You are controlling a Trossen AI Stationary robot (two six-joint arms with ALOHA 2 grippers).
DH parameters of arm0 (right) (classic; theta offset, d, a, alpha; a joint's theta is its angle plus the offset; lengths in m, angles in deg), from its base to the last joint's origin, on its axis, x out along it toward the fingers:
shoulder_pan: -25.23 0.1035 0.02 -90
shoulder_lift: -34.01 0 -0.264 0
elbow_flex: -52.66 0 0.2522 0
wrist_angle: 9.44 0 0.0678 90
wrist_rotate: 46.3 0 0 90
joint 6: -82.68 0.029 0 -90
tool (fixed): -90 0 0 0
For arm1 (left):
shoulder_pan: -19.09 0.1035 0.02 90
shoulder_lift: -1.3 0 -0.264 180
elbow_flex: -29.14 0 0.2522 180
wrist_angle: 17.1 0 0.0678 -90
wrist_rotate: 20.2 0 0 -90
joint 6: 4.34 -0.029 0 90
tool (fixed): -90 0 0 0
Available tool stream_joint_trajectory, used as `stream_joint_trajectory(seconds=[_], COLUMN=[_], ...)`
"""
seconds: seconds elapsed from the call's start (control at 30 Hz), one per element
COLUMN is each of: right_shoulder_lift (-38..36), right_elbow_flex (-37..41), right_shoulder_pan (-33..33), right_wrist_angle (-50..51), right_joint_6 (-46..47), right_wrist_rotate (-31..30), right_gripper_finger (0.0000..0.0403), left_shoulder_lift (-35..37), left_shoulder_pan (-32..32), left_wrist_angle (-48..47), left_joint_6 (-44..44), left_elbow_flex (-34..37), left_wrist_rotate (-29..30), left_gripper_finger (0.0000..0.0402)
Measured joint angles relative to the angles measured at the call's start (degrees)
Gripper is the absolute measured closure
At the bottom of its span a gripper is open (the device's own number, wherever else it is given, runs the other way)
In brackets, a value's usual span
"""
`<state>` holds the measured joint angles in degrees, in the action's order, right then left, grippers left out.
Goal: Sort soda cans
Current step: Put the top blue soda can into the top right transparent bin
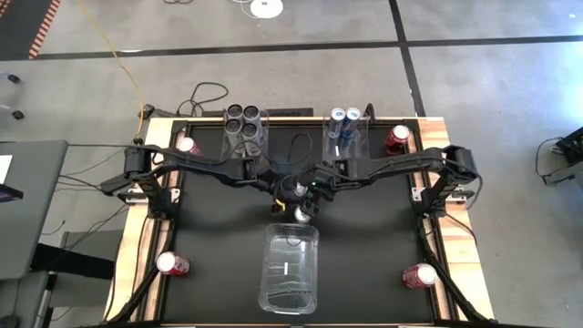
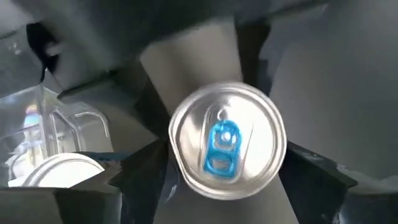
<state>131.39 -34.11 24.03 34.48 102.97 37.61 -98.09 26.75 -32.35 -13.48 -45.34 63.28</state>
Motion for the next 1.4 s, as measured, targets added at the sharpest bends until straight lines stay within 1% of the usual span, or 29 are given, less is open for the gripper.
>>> stream_joint_trajectory(seconds=[0.23, 0.6, 0.7, 0.87, 0.97, 1.1, 1.27, 1.4], right_shoulder_lift=[0.4, 0.4, 0.4, 0.4, 0.5, 0.1, -1.8, -5.3], right_elbow_flex=[0.0, 0.0, 0.0, -0.4, -1.6, -4.6, -9.3, -10.1], right_shoulder_pan=[-0.3, -0.9, -0.9, -1.2, -1.2, -1.2, -1.2, -1.8], right_wrist_angle=[-1.5, 1.1, 1.1, 1.5, 3.3, 6.2, 12.6, 14.4], right_joint_6=[-2.2, -1.7, -0.6, 0.0, 0.8, 1.7, 1.3, 0.9], right_wrist_rotate=[0.4, 0.4, 0.4, 0.4, 0.4, 0.4, 0.2, -0.7], right_gripper_finger=[0.0096, 0.0099, 0.0114, 0.0153, 0.0167, 0.0161, 0.0157, 0.0158], left_shoulder_lift=[0.0, 0.0, 0.0, 0.6, 2.2, 5.0, 11.8, 17.3], left_shoulder_pan=[-1.4, -1.4, -1.4, -0.6, -0.3, 0.4, 1.1, 2.0], left_wrist_angle=[0.0, 0.1, 0.2, 2.0, 2.0, 0.0, -3.7, -5.9], left_joint_6=[-1.2, -0.4, 1.2, 5.1, 5.1, 7.7, 8.1, 8.2], left_elbow_flex=[0.0, 0.0, 0.0, 0.0, 0.0, 0.0, 0.0, 0.0], left_wrist_rotate=[-0.3, 0.4, 0.4, -0.2, -0.6, -0.7, -0.7, 0.5], left_gripper_finger=[0.0144, 0.0145, 0.0145, 0.0145, 0.0145, 0.0145, 0.0145, 0.0145])
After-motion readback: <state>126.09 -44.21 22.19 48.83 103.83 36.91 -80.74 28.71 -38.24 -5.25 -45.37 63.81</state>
